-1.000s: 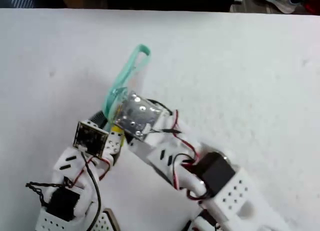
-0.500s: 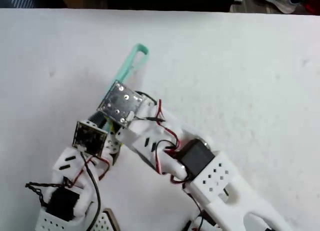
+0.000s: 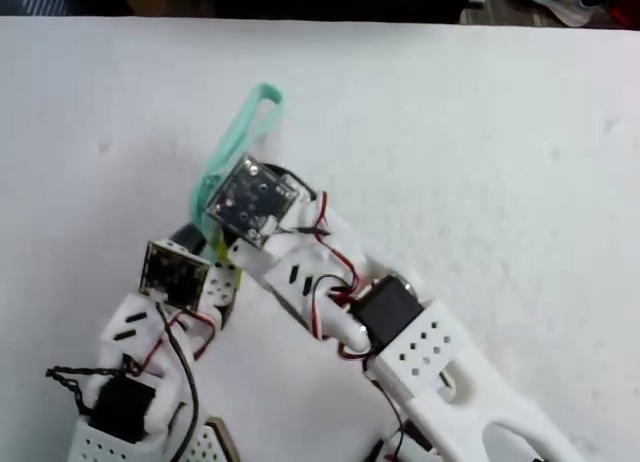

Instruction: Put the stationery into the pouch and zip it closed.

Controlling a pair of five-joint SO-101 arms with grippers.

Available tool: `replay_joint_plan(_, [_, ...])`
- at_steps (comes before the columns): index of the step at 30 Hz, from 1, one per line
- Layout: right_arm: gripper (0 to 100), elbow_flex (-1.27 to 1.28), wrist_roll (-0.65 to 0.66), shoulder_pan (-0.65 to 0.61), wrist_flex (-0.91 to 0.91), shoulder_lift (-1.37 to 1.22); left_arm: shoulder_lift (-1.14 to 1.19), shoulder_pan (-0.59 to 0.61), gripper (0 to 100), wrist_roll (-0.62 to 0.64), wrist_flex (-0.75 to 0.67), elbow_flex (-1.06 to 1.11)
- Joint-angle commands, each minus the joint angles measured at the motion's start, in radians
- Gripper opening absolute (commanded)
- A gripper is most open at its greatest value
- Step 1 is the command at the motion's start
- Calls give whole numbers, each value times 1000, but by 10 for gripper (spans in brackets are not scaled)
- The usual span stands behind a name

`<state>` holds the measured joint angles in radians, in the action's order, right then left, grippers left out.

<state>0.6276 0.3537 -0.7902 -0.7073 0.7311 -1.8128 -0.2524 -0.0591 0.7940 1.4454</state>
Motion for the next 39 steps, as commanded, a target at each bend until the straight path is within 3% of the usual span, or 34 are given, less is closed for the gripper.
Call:
replay_joint_plan(1, [160, -11, -9, 4, 28, -2, -10, -2, 23, 3, 6, -54])
replay_joint_plan(5, [6, -14, -9, 8, 33, 8, -10, -2, 24, 5, 6, -54])
replay_joint_plan(8, [18, -18, -9, 10, 33, 13, -10, 2, 31, 6, 0, -58])
replay_joint_plan(12, [17, -17, -9, 28, 10, 81, -10, 4, 124, 18, 5, -60])
replay_joint_plan(19, [17, -15, -8, 65, -162, 289, -10, 67, 188, 166, 6, -101])
replay_joint_plan(29, [17, -146, 0, 10, -372, 352, -10, 61, 187, 190, 35, -170])
replay_joint_plan(34, [17, -265, 0, -101, -447, 331, -10, -54, 129, 184, 34, -164])
replay_joint_plan(39, [17, -336, 0, -71, -473, 257, -10, -77, 106, 184, 31, -164])
